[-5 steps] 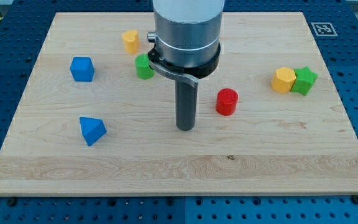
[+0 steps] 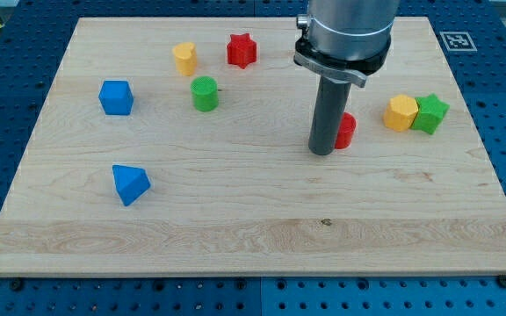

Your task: Push red circle closer to the yellow hexagon

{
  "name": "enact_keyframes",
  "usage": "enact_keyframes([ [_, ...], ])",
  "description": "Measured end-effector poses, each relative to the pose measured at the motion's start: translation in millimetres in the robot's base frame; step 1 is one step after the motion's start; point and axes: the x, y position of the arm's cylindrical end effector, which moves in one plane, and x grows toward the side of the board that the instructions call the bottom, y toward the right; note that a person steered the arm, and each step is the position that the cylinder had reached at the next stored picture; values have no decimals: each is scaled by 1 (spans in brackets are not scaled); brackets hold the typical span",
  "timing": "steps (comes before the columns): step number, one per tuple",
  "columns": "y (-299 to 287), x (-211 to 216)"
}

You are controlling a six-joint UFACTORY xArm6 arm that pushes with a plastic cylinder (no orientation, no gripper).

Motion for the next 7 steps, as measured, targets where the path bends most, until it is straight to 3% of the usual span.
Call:
enact_keyframes([
  [5,62,-30],
  [7,40,-30],
])
